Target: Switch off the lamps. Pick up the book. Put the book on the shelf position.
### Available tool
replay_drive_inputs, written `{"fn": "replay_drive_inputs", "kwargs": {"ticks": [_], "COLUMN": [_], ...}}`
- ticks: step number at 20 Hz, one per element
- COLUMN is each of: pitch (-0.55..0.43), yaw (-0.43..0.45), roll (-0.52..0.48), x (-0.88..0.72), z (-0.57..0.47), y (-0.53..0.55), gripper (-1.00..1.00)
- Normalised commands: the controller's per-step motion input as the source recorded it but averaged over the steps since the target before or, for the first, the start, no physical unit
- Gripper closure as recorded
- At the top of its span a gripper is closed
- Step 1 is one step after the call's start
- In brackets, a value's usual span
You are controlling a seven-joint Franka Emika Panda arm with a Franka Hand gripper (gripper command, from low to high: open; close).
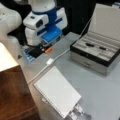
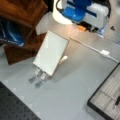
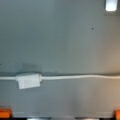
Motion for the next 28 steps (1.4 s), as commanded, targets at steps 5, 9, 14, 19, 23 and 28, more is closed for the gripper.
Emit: {"fn": "replay_drive_inputs", "kwargs": {"ticks": [5, 9, 14, 19, 23, 28], "pitch": [-0.005, 0.017, -0.003, -0.073, -0.098, -0.098], "yaw": [0.139, 0.140, 0.133, 0.027, -0.073, -0.116], "roll": [-0.053, -0.009, 0.030, 0.085, 0.165, 0.232], "x": [-0.06, -0.20, -0.28, -0.28, -0.42, -0.63], "z": [-0.02, -0.04, -0.10, -0.18, -0.21, -0.18], "y": [0.09, 0.25, 0.31, 0.20, 0.13, 0.18], "gripper": [-1.00, -1.00, -1.00, -1.00, -1.00, -1.00]}}
